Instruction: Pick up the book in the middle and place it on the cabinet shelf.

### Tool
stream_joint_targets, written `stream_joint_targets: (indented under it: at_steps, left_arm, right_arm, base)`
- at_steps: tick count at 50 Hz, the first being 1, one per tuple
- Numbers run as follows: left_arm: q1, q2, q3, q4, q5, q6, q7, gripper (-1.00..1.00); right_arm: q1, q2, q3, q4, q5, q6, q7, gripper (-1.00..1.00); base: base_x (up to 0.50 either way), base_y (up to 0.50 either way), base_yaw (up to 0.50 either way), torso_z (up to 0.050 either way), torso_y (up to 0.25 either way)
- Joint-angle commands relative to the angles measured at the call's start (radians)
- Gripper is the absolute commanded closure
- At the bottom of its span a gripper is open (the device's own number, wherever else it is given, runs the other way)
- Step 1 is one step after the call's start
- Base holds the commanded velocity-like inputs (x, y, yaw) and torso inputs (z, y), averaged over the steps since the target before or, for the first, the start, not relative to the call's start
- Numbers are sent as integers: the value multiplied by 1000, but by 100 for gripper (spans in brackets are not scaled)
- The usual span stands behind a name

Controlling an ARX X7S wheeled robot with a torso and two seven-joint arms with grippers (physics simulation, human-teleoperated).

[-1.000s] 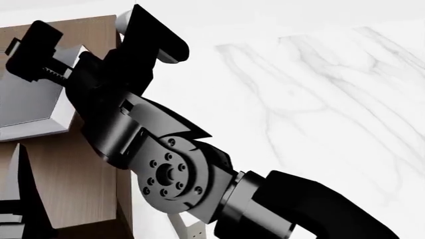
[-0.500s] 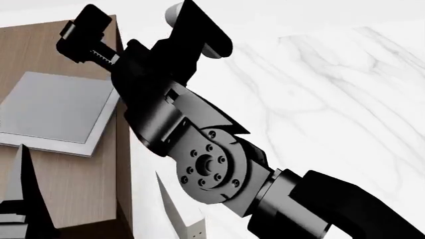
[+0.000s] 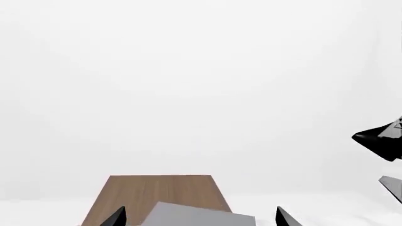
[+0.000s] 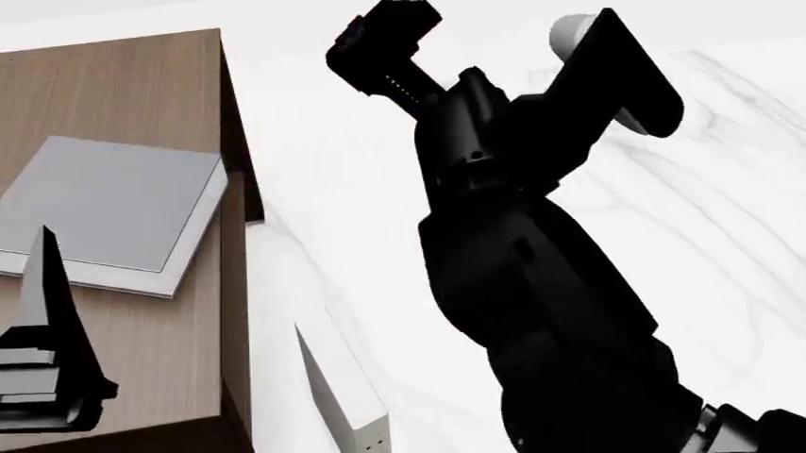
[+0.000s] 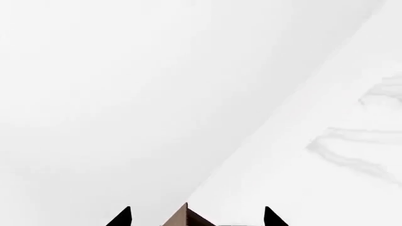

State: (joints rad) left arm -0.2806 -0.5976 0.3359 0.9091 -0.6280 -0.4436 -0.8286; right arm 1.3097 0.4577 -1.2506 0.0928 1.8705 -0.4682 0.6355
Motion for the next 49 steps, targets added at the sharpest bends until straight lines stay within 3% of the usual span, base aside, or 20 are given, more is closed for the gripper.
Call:
stream_joint_targets:
  at_steps: [1, 10, 19, 31, 49]
  left_arm:
    - [-309, 23, -13, -22, -123, -185, -33, -100]
    - [-799, 68, -36, -98, -313, -425, -72, -100]
    - [-1123, 147, 75, -390, -194, -428, 96, -100]
    - [-1229, 217, 147, -576, -101, -360, 178, -100]
    - [-1317, 242, 171, -684, -64, -341, 222, -100]
  right_arm:
    - [10, 234, 24, -204, -238, -146, 217, -100]
    - [195, 344, 38, -303, -345, -35, 334, -100]
    - [425, 317, 32, -188, -301, 184, 284, -100]
    - [482, 296, 42, -162, -282, 231, 269, -100]
    - [543, 291, 57, -147, -268, 281, 245, -100]
  base:
    - [0, 0, 0, 0, 0]
    - [0, 0, 0, 0, 0]
    - [0, 0, 0, 0, 0]
    - [0, 0, 0, 0, 0]
    - [0, 0, 0, 0, 0]
